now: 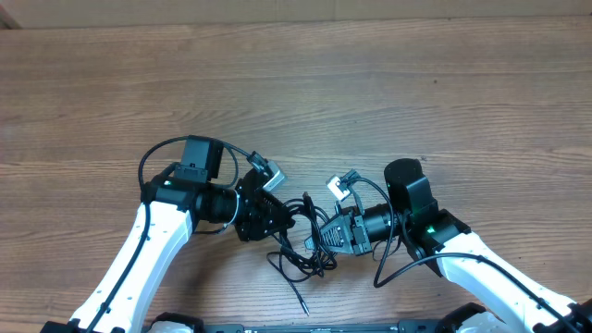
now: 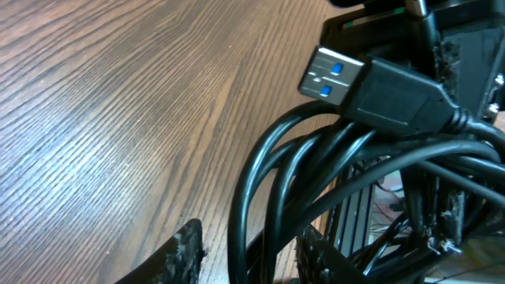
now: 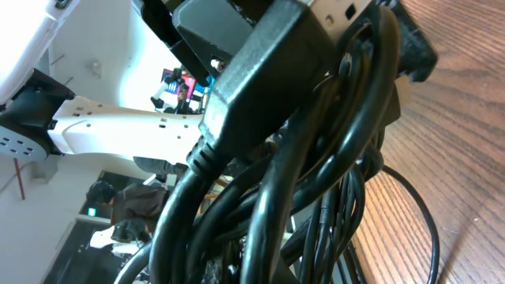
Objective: Untangle cables
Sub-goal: 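Open the right gripper and pull the left gripper leftward with cables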
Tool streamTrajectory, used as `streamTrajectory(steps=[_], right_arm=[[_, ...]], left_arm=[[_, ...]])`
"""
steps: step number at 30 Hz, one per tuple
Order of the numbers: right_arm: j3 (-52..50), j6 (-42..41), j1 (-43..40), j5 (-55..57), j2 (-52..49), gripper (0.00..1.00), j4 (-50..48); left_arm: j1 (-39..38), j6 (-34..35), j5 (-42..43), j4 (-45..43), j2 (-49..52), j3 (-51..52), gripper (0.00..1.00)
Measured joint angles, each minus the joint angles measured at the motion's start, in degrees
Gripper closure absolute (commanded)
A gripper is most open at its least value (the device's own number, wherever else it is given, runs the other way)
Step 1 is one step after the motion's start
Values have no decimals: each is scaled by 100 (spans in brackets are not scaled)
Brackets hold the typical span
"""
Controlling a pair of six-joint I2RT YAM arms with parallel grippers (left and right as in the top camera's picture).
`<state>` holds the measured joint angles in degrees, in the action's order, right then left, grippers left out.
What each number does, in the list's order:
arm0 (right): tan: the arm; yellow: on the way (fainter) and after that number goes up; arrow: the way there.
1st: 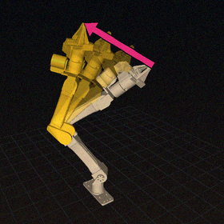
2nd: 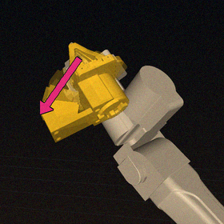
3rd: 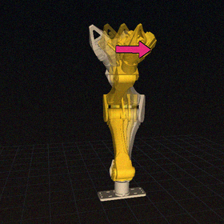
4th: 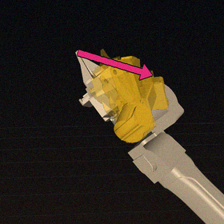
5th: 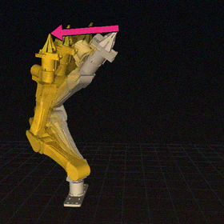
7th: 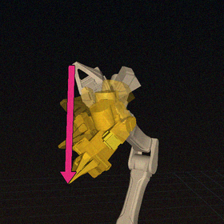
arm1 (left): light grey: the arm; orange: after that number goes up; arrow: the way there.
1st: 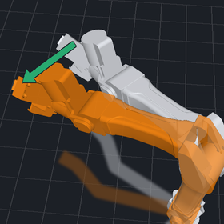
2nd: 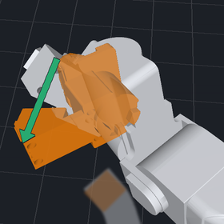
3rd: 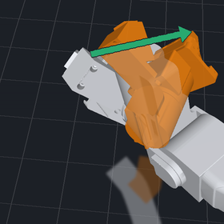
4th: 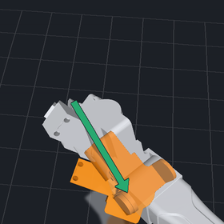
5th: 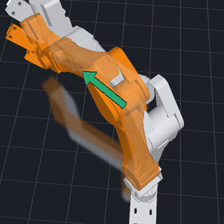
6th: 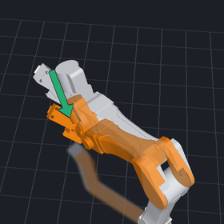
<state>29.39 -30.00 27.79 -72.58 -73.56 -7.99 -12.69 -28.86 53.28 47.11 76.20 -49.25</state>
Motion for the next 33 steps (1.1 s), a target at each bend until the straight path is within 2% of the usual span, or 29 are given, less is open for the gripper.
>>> streamTrajectory(steps=[5,8,10,12,13,24,26,33], right_arm=[[0,0,0,-33,0,96,0],[0,0,0,-50,0,96,2],[0,2,0,-55,0,96,2],[0,2,0,-55,0,96,2],[0,2,0,-55,0,96,-2],[0,9,0,42,0,96,144],[7,17,-2,417,2,96,446],[24,-264,42,3032,0,96,1965]], left_arm=[[0,-103,227,-94,83,120,47],[0,-142,376,-304,92,308,53],[0,-157,461,-426,101,400,67],[0,-149,527,-496,109,459,92],[0,-144,551,-498,114,476,95],[48,-55,1211,-592,162,516,96],[140,96,1226,-577,164,516,96],[688,649,1325,-295,173,551,96]])
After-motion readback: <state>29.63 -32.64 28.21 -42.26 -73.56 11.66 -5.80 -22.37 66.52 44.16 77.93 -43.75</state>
